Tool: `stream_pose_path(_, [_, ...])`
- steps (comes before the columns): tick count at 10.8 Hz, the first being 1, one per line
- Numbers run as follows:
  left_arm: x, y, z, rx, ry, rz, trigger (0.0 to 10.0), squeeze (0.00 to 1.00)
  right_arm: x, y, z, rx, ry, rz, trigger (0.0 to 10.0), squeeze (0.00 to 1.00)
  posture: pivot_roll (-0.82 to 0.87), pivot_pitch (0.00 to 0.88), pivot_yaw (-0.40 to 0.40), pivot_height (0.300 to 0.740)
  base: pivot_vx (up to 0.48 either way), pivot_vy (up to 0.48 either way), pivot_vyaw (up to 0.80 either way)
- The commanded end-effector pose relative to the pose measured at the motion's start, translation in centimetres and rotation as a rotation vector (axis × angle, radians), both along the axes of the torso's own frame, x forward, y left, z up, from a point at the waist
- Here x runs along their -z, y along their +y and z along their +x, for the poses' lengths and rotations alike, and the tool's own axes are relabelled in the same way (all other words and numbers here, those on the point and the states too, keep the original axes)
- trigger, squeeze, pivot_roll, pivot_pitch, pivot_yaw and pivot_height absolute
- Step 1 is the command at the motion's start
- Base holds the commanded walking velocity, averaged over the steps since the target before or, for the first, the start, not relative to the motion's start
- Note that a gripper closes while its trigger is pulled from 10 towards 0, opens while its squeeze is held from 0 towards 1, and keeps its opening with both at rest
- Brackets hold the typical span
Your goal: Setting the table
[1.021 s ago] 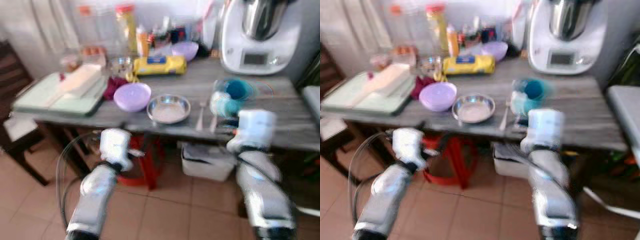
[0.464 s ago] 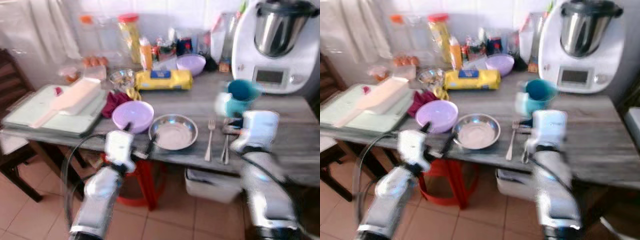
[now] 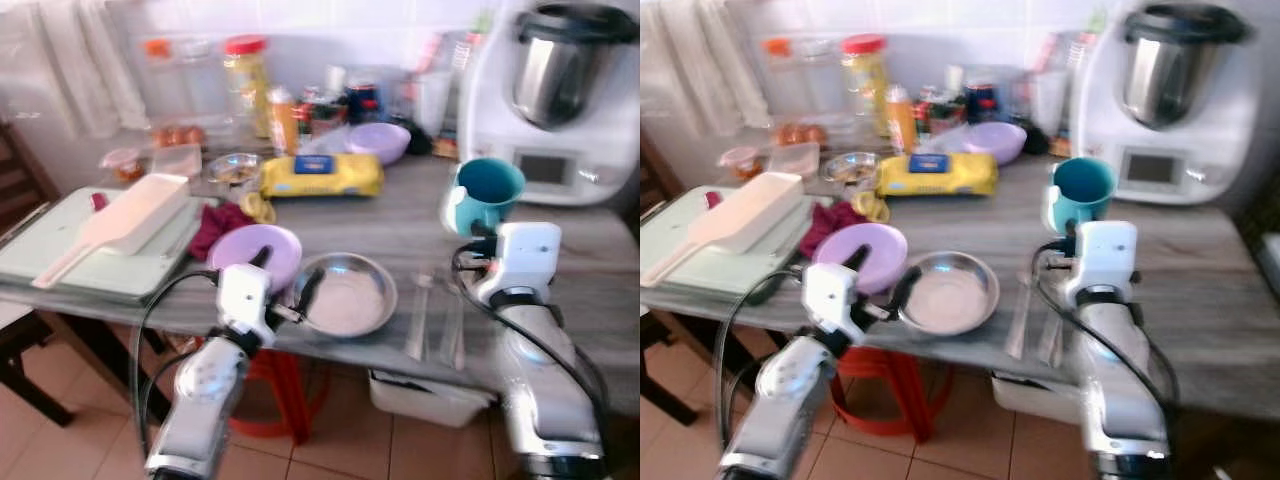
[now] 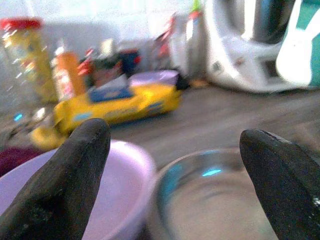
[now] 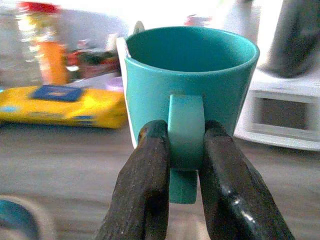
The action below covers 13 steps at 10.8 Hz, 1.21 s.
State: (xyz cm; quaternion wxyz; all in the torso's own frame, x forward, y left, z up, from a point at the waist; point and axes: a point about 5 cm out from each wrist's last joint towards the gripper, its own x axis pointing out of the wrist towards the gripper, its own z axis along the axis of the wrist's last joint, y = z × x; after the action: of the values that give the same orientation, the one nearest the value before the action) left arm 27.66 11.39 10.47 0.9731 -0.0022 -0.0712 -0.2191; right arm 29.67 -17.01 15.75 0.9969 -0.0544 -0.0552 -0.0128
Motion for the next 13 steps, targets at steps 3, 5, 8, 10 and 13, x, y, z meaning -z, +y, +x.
stream_pose_path(3, [-0.9,0.6,-1.1,0.024,-0.04,-0.017,10.0,0.0,-0.8,-0.1,0.1,0.001,-0.033,-0.006,10.0,0.0,-0.06,0.0,0.07,0.74,0.0,0.0,0.0])
stream_pose_path(5, [-1.3,1.2,-2.2,0.064,-0.055,-0.001,10.0,0.0,-0.8,-0.1,0.0,-0.01,-0.031,-0.012,10.0,0.0,-0.05,0.0,0.068,0.74,0.0,0.0,0.0])
stream_pose_path(8, [-1.2,2.0,-2.9,0.087,-0.033,0.028,10.0,0.0,-0.9,-0.2,0.3,-0.016,-0.029,-0.015,10.0,0.0,-0.05,0.0,0.065,0.74,0.0,0.0,0.0])
stream_pose_path(10, [-0.7,2.4,-3.7,0.168,0.005,0.047,10.0,0.0,-1.0,-0.6,0.7,-0.027,-0.016,0.002,10.0,0.0,-0.04,0.0,0.064,0.74,0.0,0.0,0.0])
stream_pose_path(13, [-0.5,2.5,-4.0,0.205,0.013,0.066,10.0,0.0,-1.1,-0.5,1.0,-0.062,-0.001,-0.008,10.0,0.0,-0.04,0.0,0.064,0.74,0.0,0.0,0.0])
